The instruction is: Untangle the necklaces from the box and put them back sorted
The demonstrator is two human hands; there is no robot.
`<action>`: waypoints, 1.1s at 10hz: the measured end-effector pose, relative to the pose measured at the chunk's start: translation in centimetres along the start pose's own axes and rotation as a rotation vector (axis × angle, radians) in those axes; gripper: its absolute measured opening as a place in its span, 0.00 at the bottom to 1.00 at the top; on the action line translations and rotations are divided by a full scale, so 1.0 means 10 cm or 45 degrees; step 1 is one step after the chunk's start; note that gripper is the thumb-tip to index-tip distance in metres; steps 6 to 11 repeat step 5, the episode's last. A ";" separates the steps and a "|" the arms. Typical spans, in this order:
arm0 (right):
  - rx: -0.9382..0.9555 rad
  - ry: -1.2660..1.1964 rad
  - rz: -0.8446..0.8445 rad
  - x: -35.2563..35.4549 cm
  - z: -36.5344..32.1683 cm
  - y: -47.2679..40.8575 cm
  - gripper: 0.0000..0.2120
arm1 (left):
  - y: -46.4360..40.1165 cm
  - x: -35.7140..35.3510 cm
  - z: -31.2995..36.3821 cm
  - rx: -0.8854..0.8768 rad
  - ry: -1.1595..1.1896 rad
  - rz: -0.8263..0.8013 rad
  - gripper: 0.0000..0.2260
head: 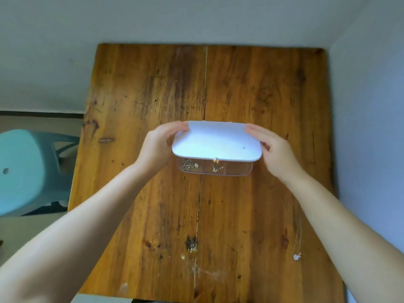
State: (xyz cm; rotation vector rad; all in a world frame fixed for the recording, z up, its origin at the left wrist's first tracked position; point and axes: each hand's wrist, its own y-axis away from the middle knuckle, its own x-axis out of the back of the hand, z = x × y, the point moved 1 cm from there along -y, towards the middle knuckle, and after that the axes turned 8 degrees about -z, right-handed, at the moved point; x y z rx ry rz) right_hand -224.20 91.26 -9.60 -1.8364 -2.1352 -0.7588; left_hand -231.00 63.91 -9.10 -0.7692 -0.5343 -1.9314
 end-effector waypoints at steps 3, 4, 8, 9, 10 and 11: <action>-0.072 0.785 -0.231 -0.32 0.20 0.14 0.38 | 0.26 -0.20 -0.23 -0.111 -0.610 -0.370 0.29; -0.161 0.817 -0.279 -0.31 0.05 0.16 0.40 | 0.27 -0.23 -0.16 -0.008 -0.627 -0.424 0.34; -0.266 0.807 -0.245 -0.27 -0.22 0.24 0.40 | 0.42 -0.26 -0.06 0.078 -0.632 -0.430 0.34; -0.266 0.807 -0.245 -0.27 -0.22 0.24 0.40 | 0.42 -0.26 -0.06 0.078 -0.632 -0.430 0.34; -0.266 0.807 -0.245 -0.27 -0.22 0.24 0.40 | 0.42 -0.26 -0.06 0.078 -0.632 -0.430 0.34; -0.266 0.807 -0.245 -0.27 -0.22 0.24 0.40 | 0.42 -0.26 -0.06 0.078 -0.632 -0.430 0.34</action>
